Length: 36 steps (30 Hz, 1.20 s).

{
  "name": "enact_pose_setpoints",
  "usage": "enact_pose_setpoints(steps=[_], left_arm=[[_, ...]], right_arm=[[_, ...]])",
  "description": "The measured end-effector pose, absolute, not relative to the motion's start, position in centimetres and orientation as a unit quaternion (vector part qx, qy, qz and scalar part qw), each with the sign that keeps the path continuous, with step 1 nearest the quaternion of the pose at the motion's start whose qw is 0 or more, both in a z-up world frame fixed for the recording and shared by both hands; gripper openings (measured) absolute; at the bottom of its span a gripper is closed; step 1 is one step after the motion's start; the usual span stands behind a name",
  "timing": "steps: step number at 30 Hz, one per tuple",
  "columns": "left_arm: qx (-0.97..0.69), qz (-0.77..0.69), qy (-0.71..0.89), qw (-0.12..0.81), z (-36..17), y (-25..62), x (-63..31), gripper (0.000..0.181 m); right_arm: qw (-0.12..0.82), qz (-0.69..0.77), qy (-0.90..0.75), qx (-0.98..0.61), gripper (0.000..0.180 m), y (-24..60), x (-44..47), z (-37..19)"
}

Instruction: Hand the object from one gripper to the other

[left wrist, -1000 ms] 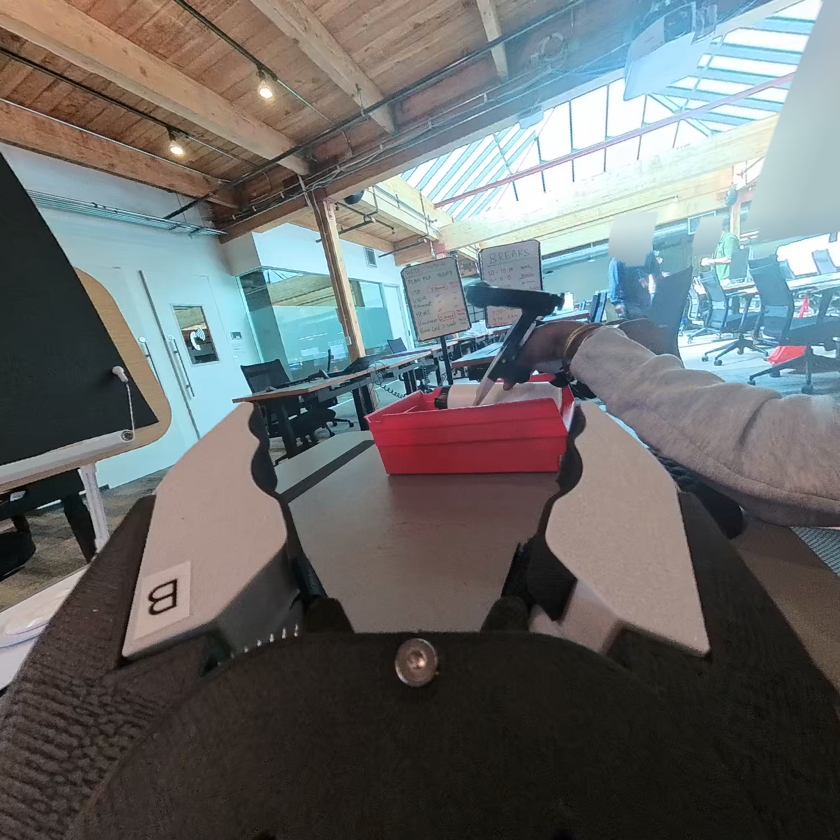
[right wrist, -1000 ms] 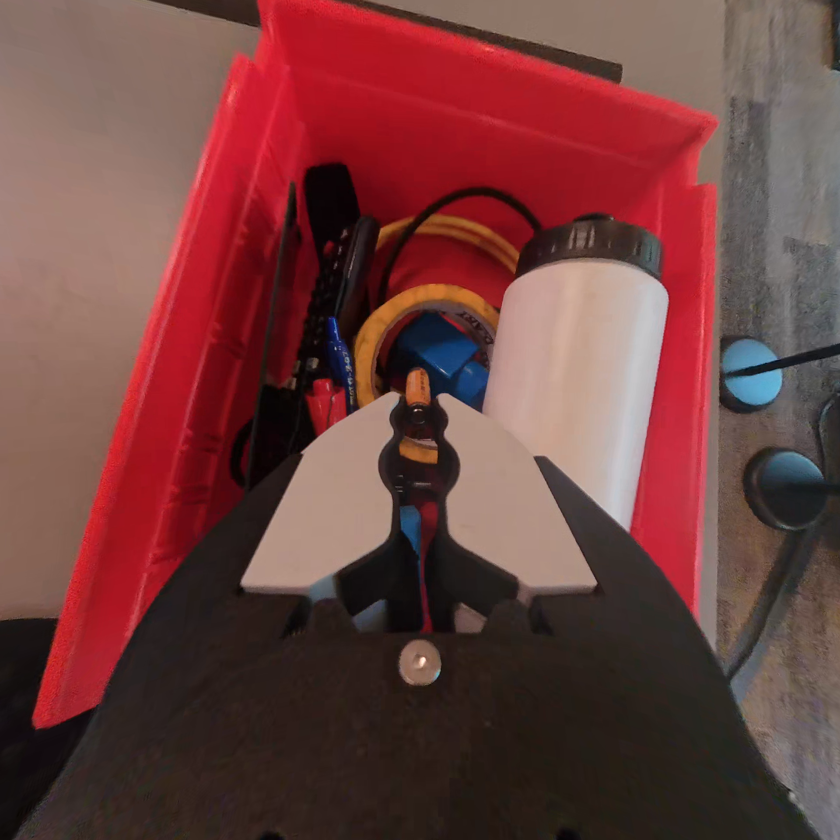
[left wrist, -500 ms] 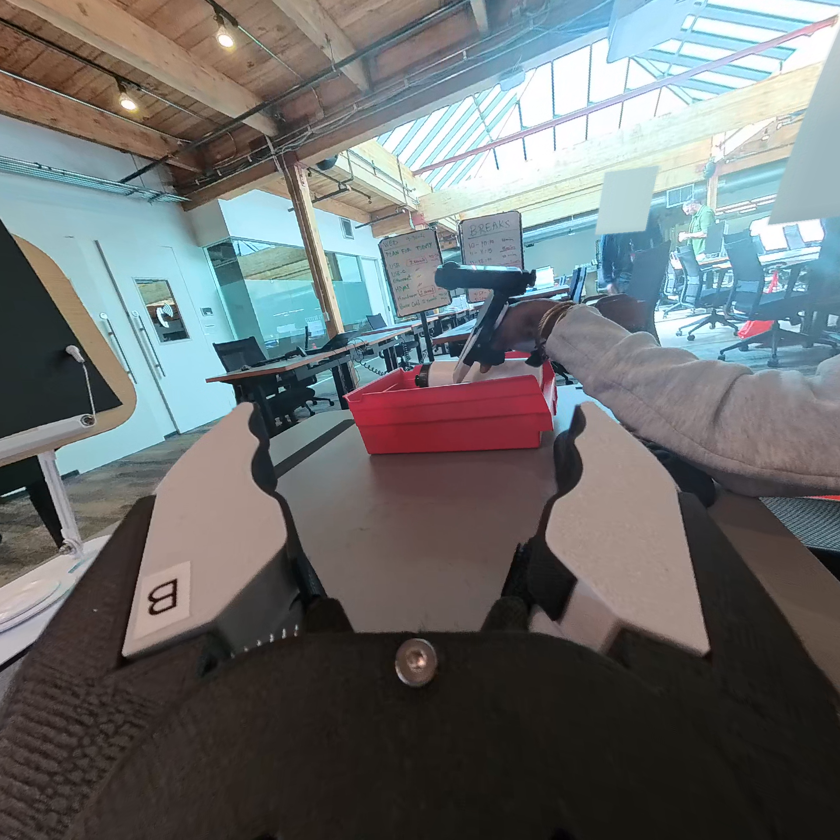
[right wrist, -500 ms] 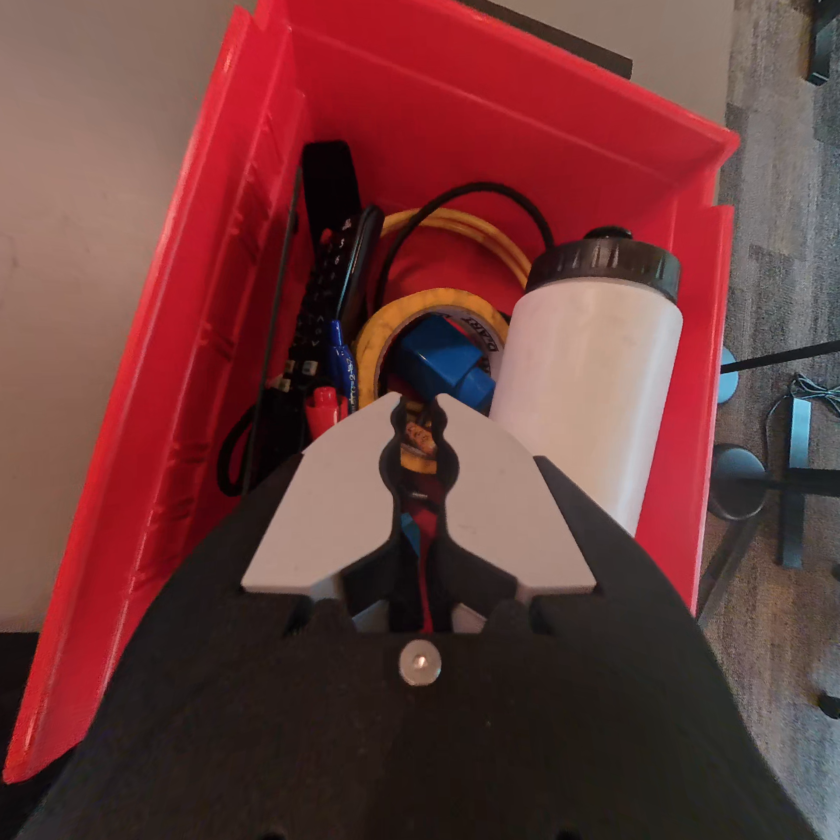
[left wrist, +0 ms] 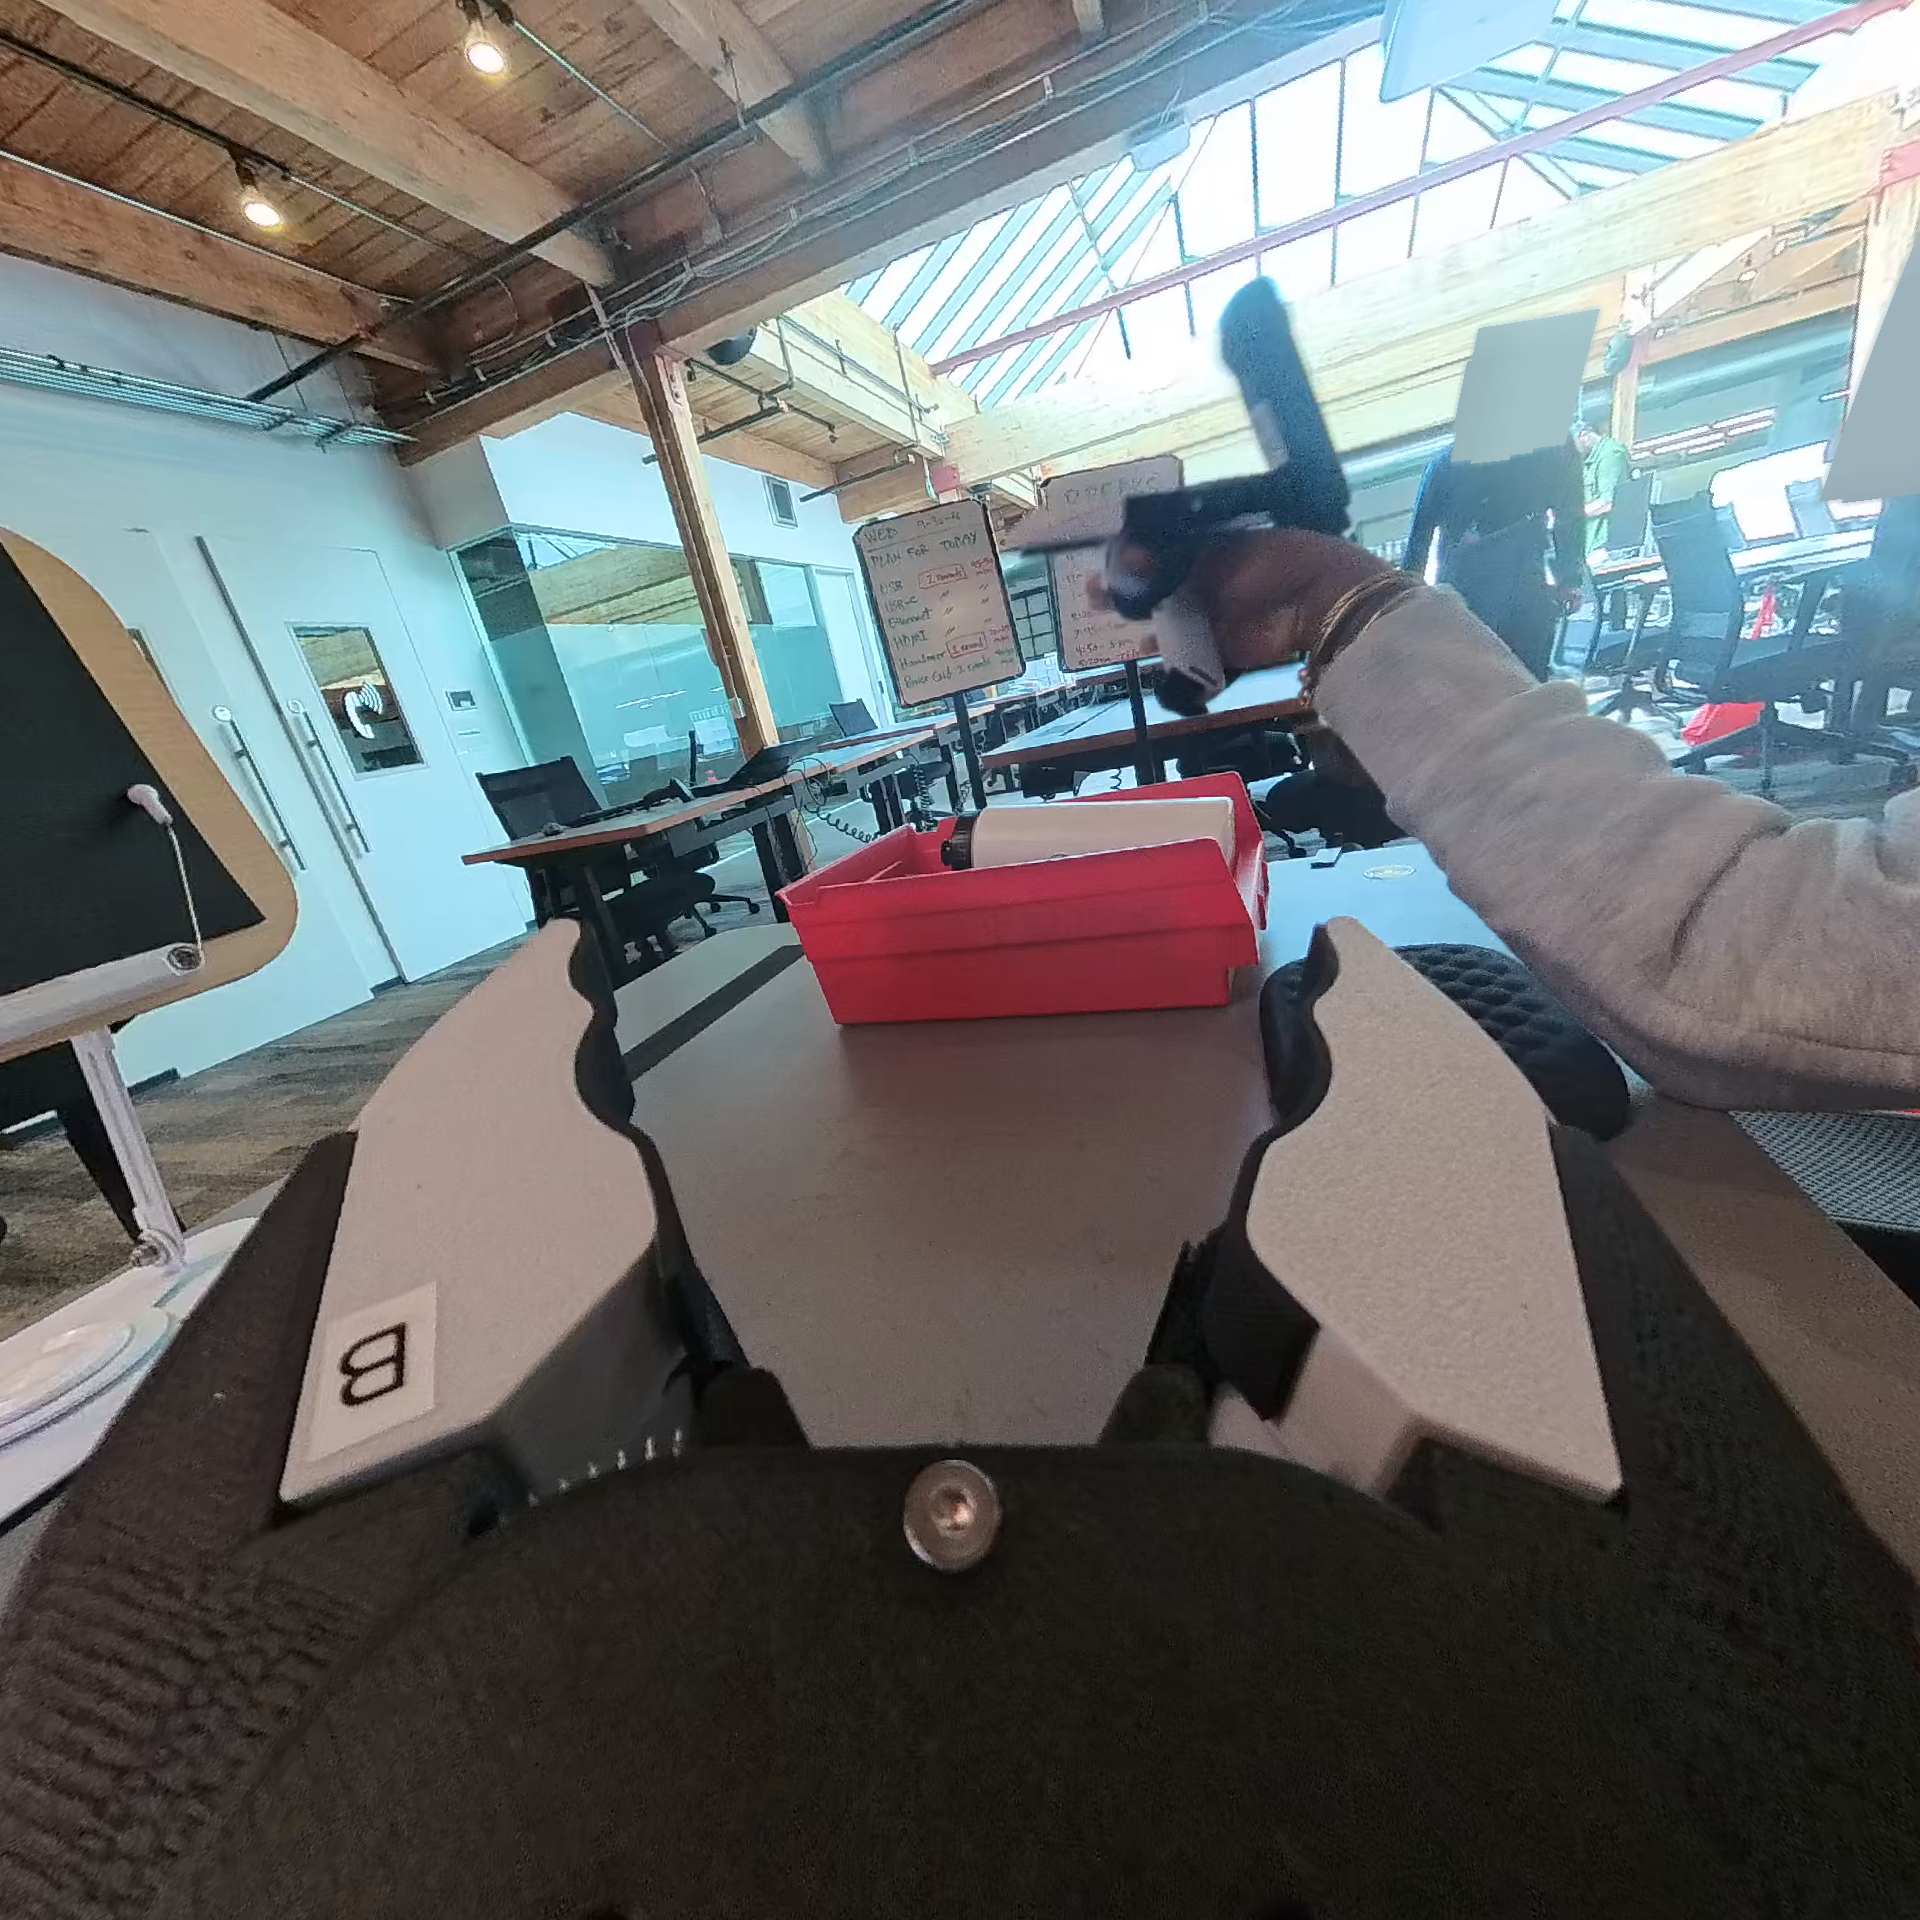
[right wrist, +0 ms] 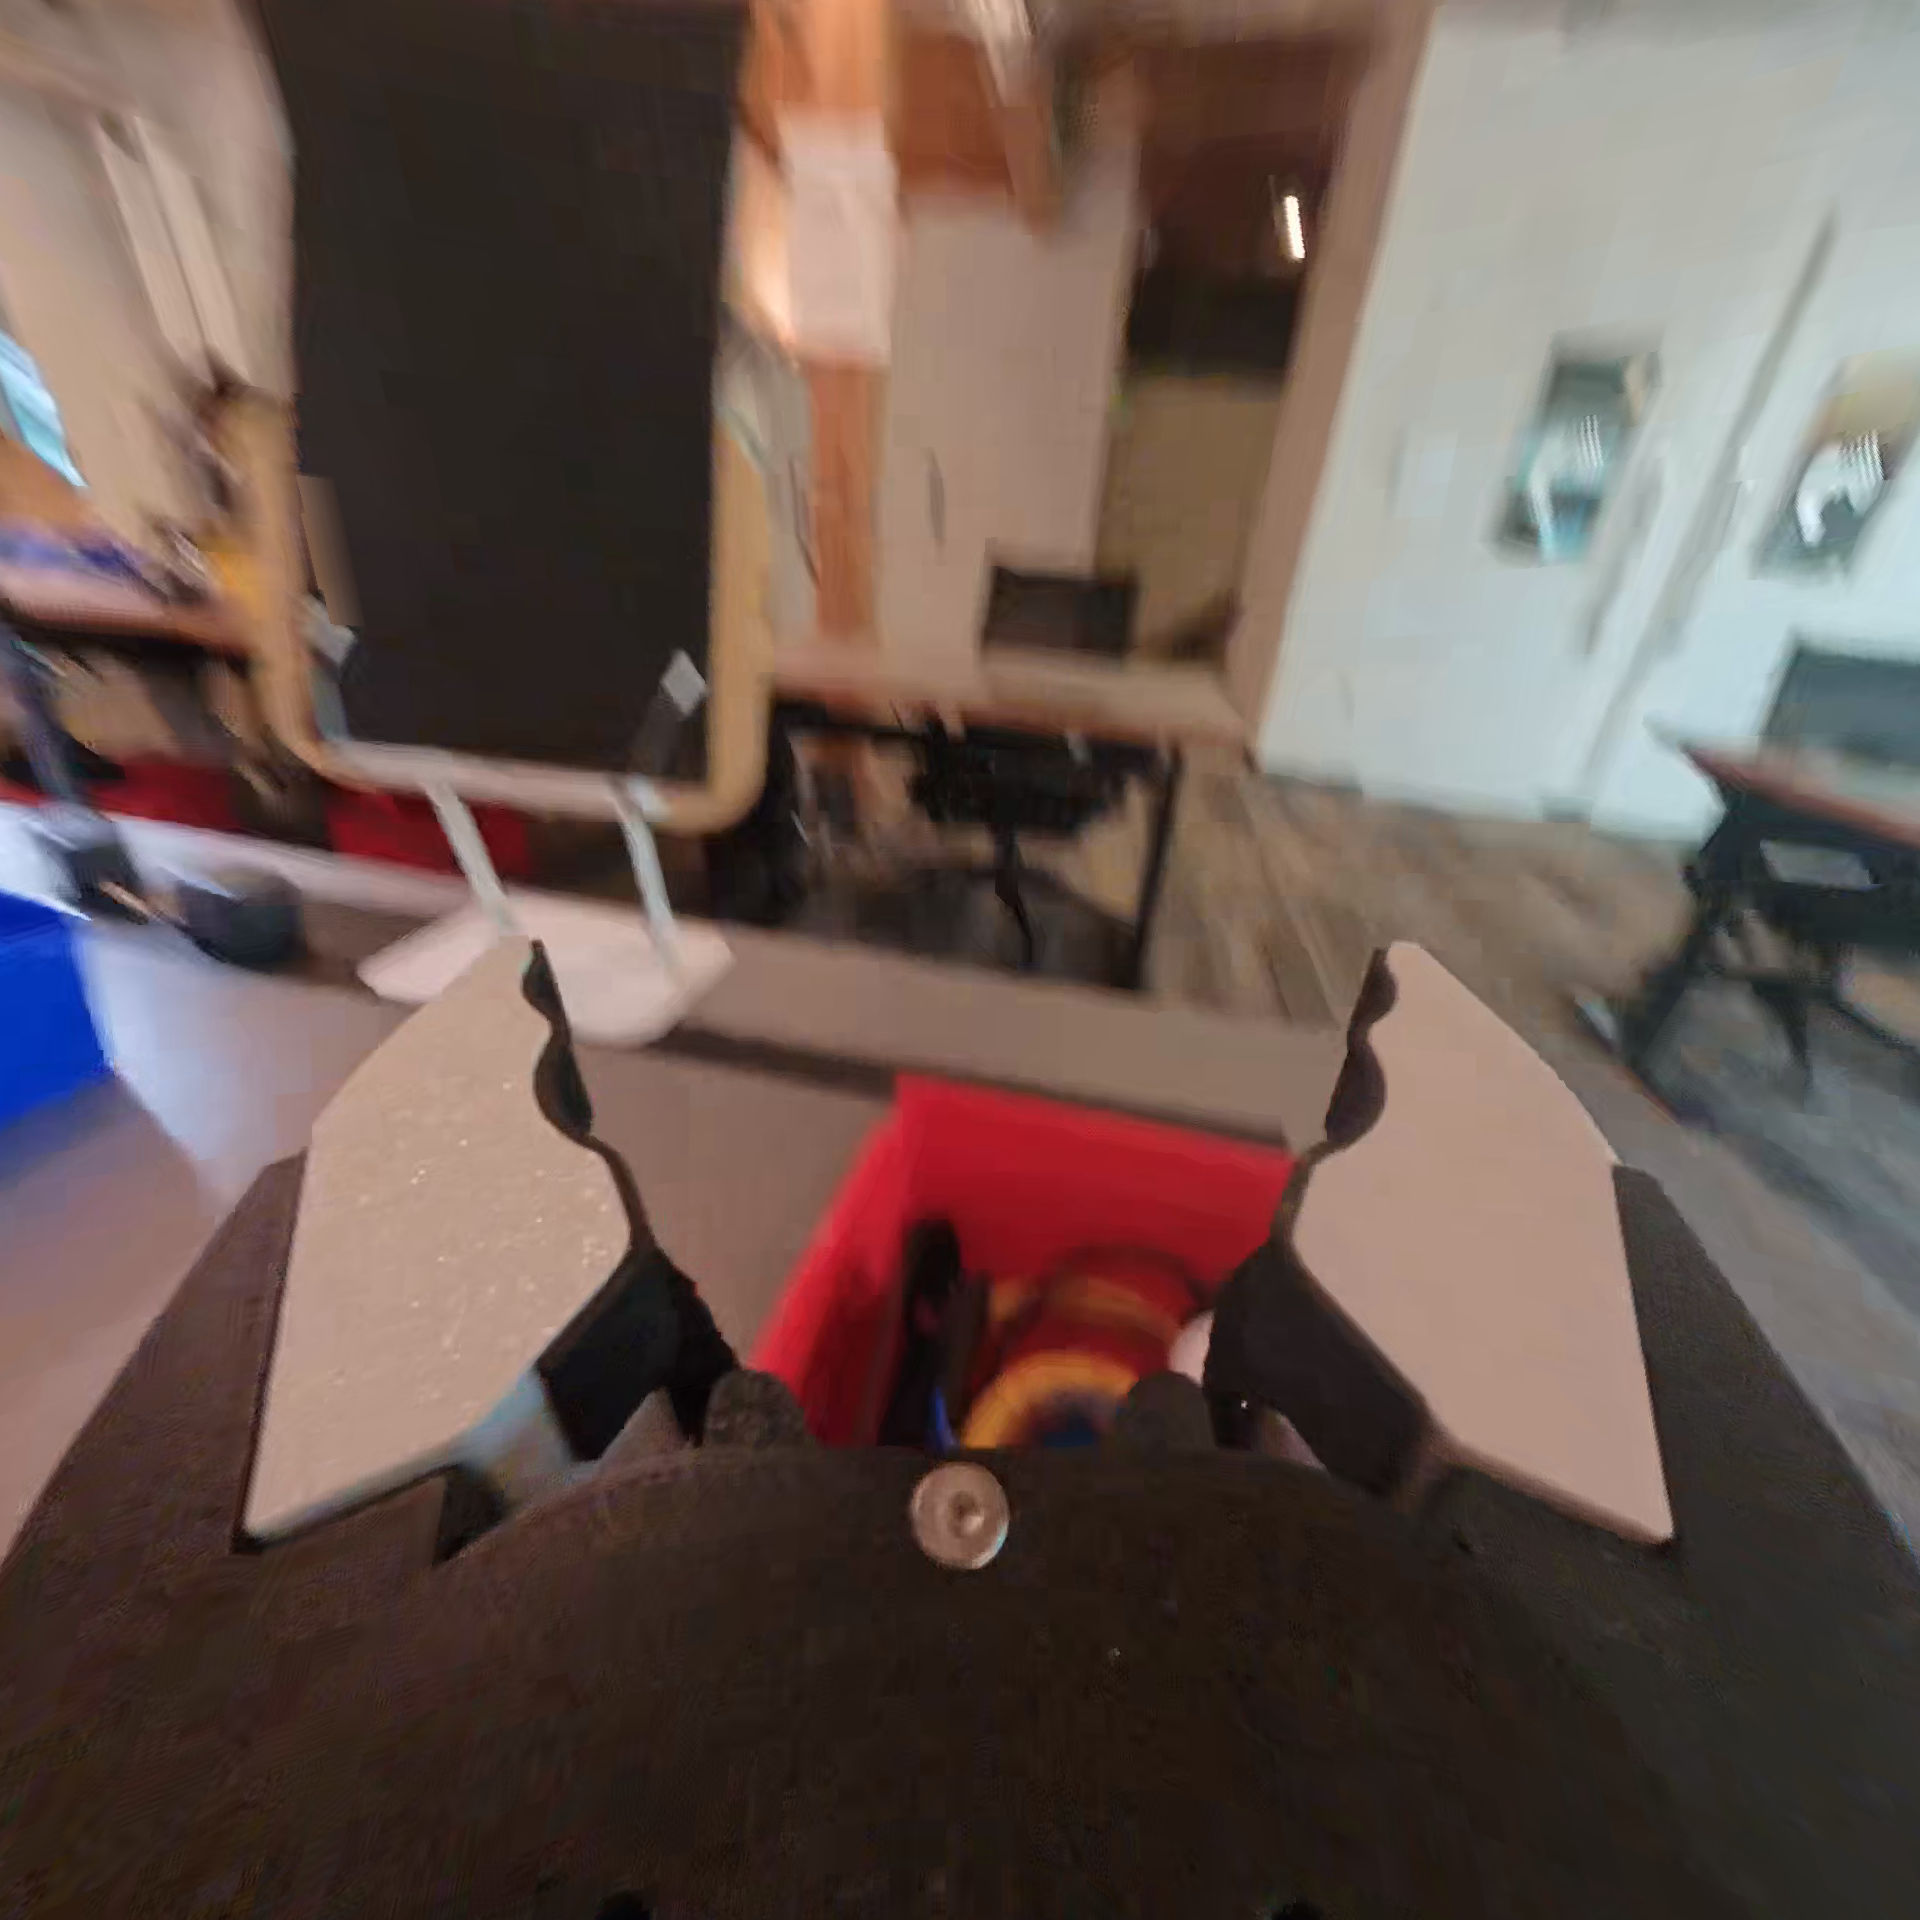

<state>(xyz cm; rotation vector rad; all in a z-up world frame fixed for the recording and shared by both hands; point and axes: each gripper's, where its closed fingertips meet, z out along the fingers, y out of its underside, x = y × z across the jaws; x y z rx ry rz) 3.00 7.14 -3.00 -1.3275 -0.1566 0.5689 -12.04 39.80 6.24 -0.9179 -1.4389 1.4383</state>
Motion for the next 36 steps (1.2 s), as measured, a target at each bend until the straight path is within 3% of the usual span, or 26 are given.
enact_pose_setpoints(steps=[7, 11, 14, 18, 25, 29, 32, 34, 36], left_arm=[[-0.566, 0.278, -0.054, 0.774, 1.1, 5.3, 4.6, 0.112], [-0.540, 0.330, -0.078, 0.770, 5.3, 0.0, 5.0, 0.088], [-0.595, 0.364, -0.190, 0.691, 5.9, -6.5, 2.4, 0.074], [-0.718, 0.336, -0.419, 0.443, -0.5, -17.1, -1.8, 0.073], [-0.786, 0.231, -0.571, 0.062, -13.7, -27.0, -2.7, 0.075], [-0.777, 0.214, -0.592, -0.004, -16.6, -28.7, -3.2, 0.071], [-0.778, 0.205, -0.594, -0.001, -17.6, -28.4, -3.5, 0.071], [-0.793, 0.144, -0.590, 0.040, -18.5, -26.3, -2.7, 0.055], [-0.789, 0.135, -0.596, 0.056, -18.6, -25.8, -2.6, 0.061]], right_arm=[[0.433, 0.759, -0.436, -0.216, 0.126, 38.0, -3.7, 15.9], [0.461, 0.771, -0.391, -0.202, 0.119, 39.6, -1.4, 17.5], [0.474, 0.782, -0.351, -0.201, 0.116, 41.1, -0.2, 18.3], [0.474, 0.797, -0.318, -0.201, 0.110, 42.1, 0.7, 18.8], [0.469, 0.793, -0.332, -0.203, 0.108, 41.0, 0.2, 18.9], [0.459, 0.797, -0.345, -0.188, 0.105, 39.5, 0.2, 19.2], [0.459, 0.792, -0.359, -0.181, 0.105, 38.5, 0.1, 19.3], [0.459, 0.789, -0.367, -0.178, 0.105, 38.0, 0.0, 19.3], [0.458, 0.789, -0.370, -0.176, 0.104, 37.7, 0.0, 19.3]])
